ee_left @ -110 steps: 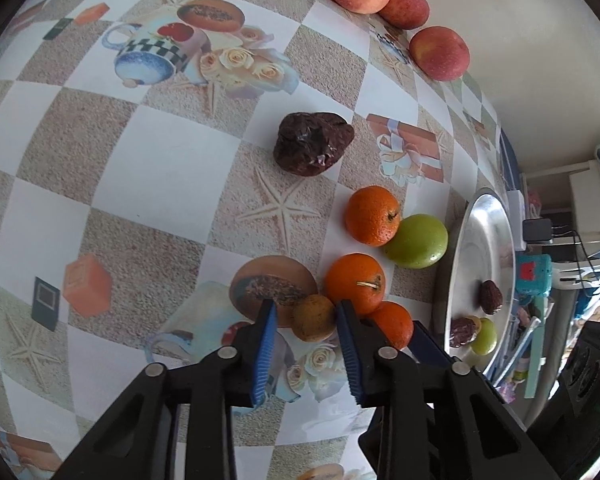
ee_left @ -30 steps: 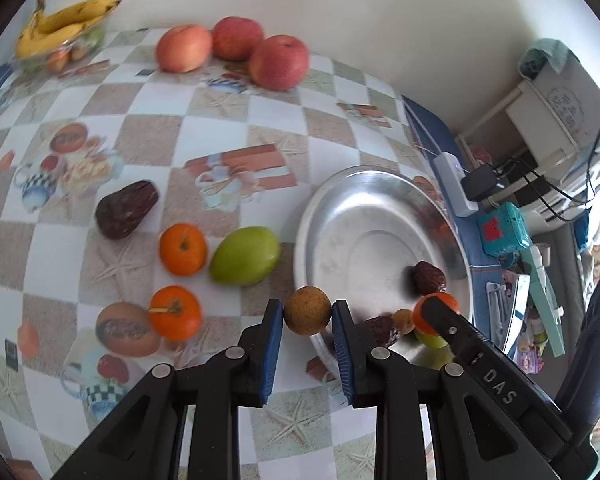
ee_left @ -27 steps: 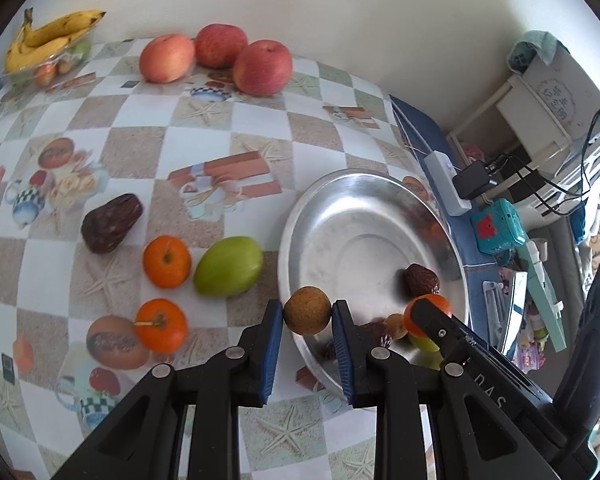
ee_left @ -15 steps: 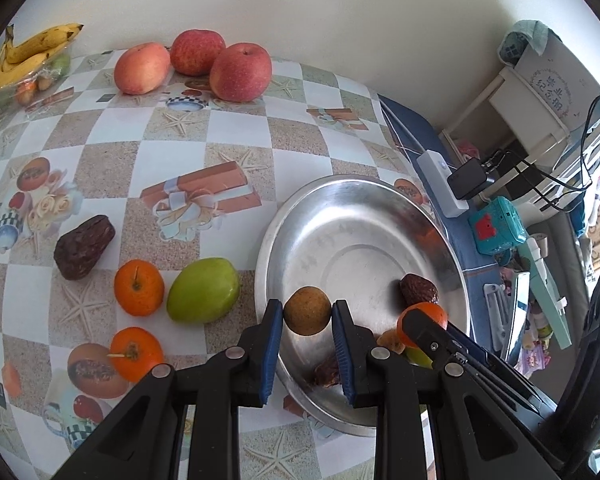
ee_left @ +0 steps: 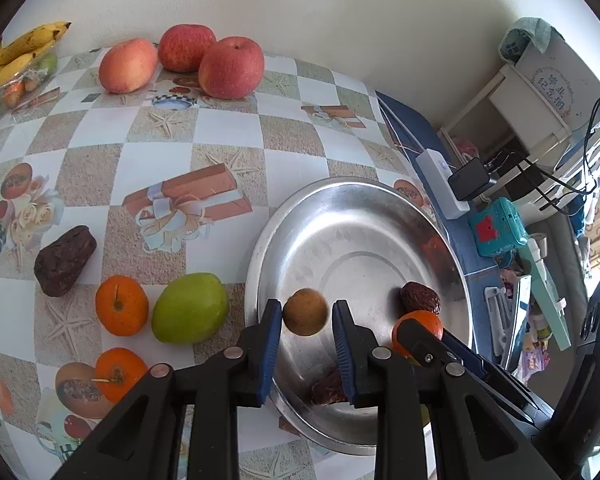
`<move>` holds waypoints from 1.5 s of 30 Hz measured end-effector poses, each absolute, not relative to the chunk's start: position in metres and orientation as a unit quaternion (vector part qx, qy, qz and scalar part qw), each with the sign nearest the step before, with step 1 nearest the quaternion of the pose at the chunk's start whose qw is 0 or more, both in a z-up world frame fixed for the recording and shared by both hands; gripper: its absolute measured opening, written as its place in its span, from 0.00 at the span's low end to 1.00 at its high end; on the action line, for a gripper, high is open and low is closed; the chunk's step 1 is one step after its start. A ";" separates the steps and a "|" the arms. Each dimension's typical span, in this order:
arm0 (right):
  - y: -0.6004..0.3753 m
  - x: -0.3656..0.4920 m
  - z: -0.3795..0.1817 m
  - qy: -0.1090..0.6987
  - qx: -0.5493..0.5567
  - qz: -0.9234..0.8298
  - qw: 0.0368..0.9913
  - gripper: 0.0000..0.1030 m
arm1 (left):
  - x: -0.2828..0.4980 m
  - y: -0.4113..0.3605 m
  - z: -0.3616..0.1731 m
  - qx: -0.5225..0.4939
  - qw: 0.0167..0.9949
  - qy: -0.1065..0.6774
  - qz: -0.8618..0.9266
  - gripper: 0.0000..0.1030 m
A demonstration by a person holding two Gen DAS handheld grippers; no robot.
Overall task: Organize fruits
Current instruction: 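Carry both fruits over the steel plate and open both tools, then withdraw both tools from the plate toward the remaining fruits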
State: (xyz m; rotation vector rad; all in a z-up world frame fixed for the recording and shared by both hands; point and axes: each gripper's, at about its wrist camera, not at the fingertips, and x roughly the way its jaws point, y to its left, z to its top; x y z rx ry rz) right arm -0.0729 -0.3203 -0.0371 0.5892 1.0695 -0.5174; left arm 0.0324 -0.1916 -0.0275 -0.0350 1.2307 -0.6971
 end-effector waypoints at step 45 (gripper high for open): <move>-0.290 -0.046 0.004 0.519 0.256 -0.296 0.760 0.39 | 0.066 -0.065 -0.010 -0.030 0.793 0.596 -0.121 0.72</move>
